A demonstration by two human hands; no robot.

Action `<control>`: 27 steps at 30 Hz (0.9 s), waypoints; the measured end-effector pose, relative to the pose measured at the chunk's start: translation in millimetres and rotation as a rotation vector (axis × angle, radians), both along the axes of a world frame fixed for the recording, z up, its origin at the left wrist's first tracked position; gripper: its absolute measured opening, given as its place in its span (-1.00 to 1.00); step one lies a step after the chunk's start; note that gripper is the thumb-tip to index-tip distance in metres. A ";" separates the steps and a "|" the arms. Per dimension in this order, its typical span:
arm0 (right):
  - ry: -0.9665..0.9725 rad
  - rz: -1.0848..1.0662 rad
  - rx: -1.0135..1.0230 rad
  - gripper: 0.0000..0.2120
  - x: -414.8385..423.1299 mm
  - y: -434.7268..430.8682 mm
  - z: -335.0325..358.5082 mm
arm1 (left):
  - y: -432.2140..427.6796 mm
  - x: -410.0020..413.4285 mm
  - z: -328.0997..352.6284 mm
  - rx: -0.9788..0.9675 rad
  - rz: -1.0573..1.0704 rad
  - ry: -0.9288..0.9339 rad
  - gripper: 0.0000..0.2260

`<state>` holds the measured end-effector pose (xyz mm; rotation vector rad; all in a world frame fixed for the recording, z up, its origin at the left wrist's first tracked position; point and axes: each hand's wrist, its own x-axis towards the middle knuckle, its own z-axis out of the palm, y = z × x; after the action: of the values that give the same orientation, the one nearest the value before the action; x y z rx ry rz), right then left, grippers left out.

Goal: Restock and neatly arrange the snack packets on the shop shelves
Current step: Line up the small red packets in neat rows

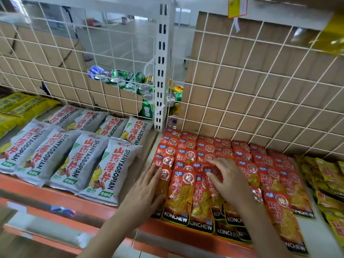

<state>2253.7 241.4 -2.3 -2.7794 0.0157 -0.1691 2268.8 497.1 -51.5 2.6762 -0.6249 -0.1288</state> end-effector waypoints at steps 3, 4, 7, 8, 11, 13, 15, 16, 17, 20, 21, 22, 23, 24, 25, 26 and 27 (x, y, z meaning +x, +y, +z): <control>0.009 0.007 0.009 -0.58 -8.4 -4.6 -6.3 | -1.3 1.0 -1.5 0.059 0.000 -0.012 -0.01; 0.012 0.004 0.008 -0.57 -10.1 -5.6 -7.7 | -1.7 1.5 -1.3 0.048 0.001 -0.012 0.01; 0.015 -0.015 0.016 -0.56 -12.9 -7.8 -11.4 | -2.5 1.1 1.3 0.062 0.004 -0.015 -0.06; 0.013 -0.019 0.023 -0.56 -13.6 -8.2 -12.4 | -3.1 0.8 2.3 0.048 0.009 -0.019 -0.09; 0.005 -0.037 0.042 -0.56 -14.9 -8.7 -14.2 | -7.9 1.5 7.3 0.027 0.002 -0.050 -0.03; 0.010 -0.051 0.032 -0.55 -15.5 -8.4 -15.3 | -12.0 7.1 9.2 0.037 -0.012 -0.059 -0.04; 0.011 -0.062 0.030 -0.55 -15.4 -6.9 -14.8 | -16.7 16.3 11.5 0.034 -0.027 -0.069 -0.09; 0.008 -0.067 0.034 -0.55 -15.6 -6.2 -13.7 | -19.2 21.5 12.3 0.034 -0.030 -0.077 -0.12; 0.003 -0.073 0.041 -0.55 -15.7 -5.3 -11.9 | -21.9 26.4 14.2 0.032 -0.033 -0.082 -0.16; -0.014 -0.091 0.054 -0.55 -12.0 -2.8 -6.3 | -29.6 39.8 18.9 0.044 -0.058 -0.079 -0.22; -0.018 -0.095 0.050 -0.56 -9.2 -1.1 -4.5 | -31.6 43.2 19.9 0.058 -0.069 -0.084 -0.18; -0.023 -0.094 0.045 -0.56 -5.1 0.8 -3.0 | -32.8 46.2 20.2 0.071 -0.079 -0.089 -0.12; -0.025 -0.088 0.042 -0.57 0.0 3.0 -1.6 | -33.5 48.2 20.4 0.078 -0.084 -0.092 -0.07; -0.021 -0.078 0.038 -0.58 5.5 5.4 -0.5 | -34.1 50.1 19.9 0.080 -0.083 -0.093 -0.03; -0.012 -0.070 0.034 -0.58 11.1 8.0 0.3 | -34.3 51.7 19.5 0.081 -0.082 -0.089 -0.01; -0.001 -0.068 0.033 -0.59 16.9 10.8 0.3 | -34.6 53.3 19.2 0.077 -0.084 -0.081 0.01; 0.012 -0.067 0.034 -0.59 22.8 13.4 0.3 | -35.0 54.4 20.2 0.074 -0.088 -0.071 0.03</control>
<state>2276.5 254.8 -2.1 -2.7473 0.1140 -0.1679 2323.2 462.1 -31.3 2.7354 -0.7752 -0.0823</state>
